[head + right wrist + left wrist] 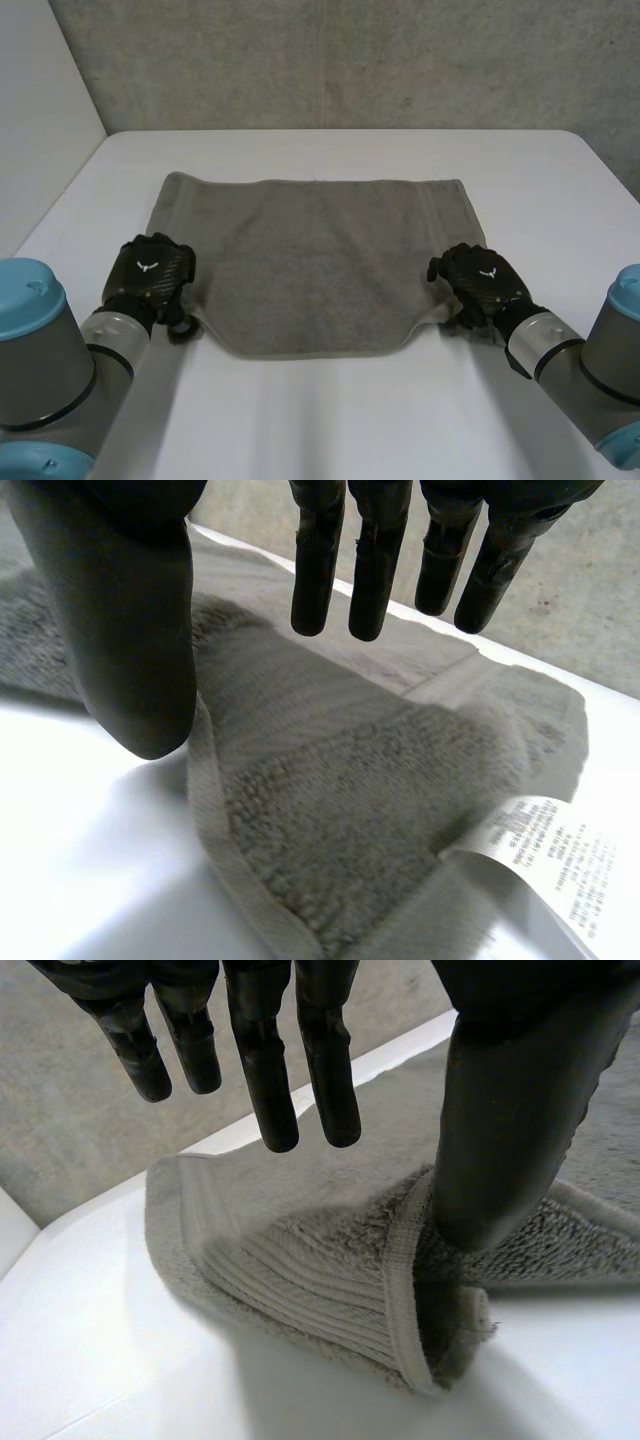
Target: Fold the towel.
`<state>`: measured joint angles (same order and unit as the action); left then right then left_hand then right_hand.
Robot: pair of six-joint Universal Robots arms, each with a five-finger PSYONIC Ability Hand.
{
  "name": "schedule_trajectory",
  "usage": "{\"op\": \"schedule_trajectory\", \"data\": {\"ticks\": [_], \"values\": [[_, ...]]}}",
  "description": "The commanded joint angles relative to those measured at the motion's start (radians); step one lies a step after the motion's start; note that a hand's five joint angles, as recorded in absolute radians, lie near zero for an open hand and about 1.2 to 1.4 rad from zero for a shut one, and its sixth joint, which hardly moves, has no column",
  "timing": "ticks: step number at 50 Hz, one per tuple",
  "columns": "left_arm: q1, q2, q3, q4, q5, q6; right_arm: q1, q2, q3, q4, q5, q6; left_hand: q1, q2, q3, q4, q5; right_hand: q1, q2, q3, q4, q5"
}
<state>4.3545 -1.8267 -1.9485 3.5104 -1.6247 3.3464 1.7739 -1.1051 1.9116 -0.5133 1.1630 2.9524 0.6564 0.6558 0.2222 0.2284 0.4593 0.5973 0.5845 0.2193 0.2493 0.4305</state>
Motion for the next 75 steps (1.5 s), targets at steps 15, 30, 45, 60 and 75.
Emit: {"op": "schedule_trajectory", "data": {"ticks": [15, 30, 45, 60, 75], "values": [[0.008, -0.040, 0.013, 0.004, -0.027, 0.001, 0.067, 0.008, -0.005, -0.048, 0.017, 0.028, -0.044, -0.043, -0.048, -0.054, -0.021, 0.028, 0.041, -0.045, -0.075, 0.020], [0.013, -0.082, 0.043, 0.016, -0.070, 0.001, -0.103, -0.021, -0.014, -0.079, -0.002, -0.097, -0.199, -0.198, -0.048, -0.054, -0.177, 0.186, 0.199, -0.045, -0.075, 0.179], [-0.006, -0.083, 0.082, 0.056, -0.092, 0.001, -0.122, -0.111, 0.029, -0.079, -0.048, -0.134, -0.199, -0.199, -0.048, -0.054, -0.177, 0.251, 0.264, -0.045, -0.075, 0.243], [0.008, -0.121, 0.085, 0.062, -0.084, 0.011, -0.197, -0.180, 0.001, 0.014, -0.147, -0.133, 0.394, 0.394, -0.048, -0.054, 0.416, 0.799, 0.812, -0.045, -0.075, 0.791], [-0.015, -0.068, 0.103, 0.061, -0.086, 0.016, -0.392, -0.283, -0.003, 0.101, -0.270, -0.130, -0.220, -0.219, -0.048, -0.054, -0.197, 0.799, 0.812, -0.045, -0.075, 0.791]]}}
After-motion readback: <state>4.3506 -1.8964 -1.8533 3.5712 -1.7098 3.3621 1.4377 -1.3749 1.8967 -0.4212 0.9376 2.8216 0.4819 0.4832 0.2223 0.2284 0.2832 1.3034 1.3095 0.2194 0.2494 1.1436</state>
